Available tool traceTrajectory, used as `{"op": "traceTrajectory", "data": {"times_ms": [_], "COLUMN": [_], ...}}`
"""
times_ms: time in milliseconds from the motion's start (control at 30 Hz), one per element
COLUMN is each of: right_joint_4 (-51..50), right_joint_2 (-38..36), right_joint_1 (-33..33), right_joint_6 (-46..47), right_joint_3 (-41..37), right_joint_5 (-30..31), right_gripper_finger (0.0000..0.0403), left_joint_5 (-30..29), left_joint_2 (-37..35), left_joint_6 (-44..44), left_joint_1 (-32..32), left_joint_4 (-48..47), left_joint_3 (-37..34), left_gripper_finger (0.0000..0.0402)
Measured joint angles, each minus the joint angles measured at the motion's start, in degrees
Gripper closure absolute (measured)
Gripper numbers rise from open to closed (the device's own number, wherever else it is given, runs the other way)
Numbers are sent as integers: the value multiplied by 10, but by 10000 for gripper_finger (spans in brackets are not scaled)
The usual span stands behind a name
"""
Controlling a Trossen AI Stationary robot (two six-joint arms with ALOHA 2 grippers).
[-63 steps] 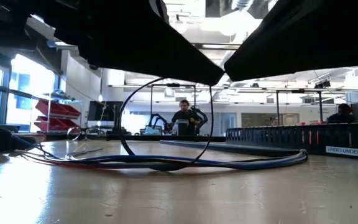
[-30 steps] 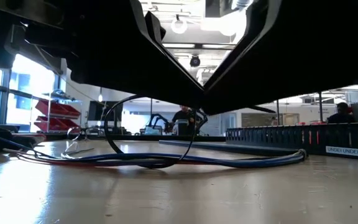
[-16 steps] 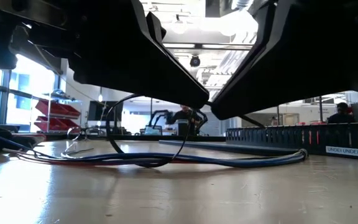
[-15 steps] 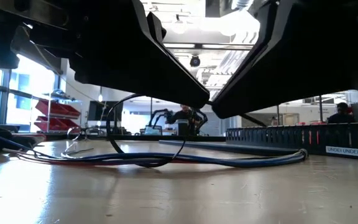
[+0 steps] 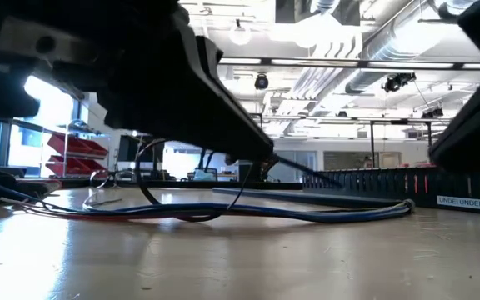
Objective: Ziptie cables
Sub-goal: Wrap the black zip tie on the cables
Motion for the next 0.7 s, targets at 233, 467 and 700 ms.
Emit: {"op": "traceTrajectory", "data": {"times_ms": [233,467,700], "right_joint_4": [115,148,152], "right_joint_2": [0,0,0], "right_joint_1": [-24,-49,-69], "right_joint_6": [-143,-232,-236], "right_joint_3": [0,6,6], "right_joint_5": [0,5,11], "right_gripper_finger": [366,272,290], "left_joint_5": [19,26,28], "left_joint_2": [0,-10,-26], "left_joint_6": [0,0,10], "left_joint_1": [0,-7,-9], "left_joint_4": [26,33,38], "left_joint_3": [0,0,0], "left_gripper_finger": [401,401,401]}}
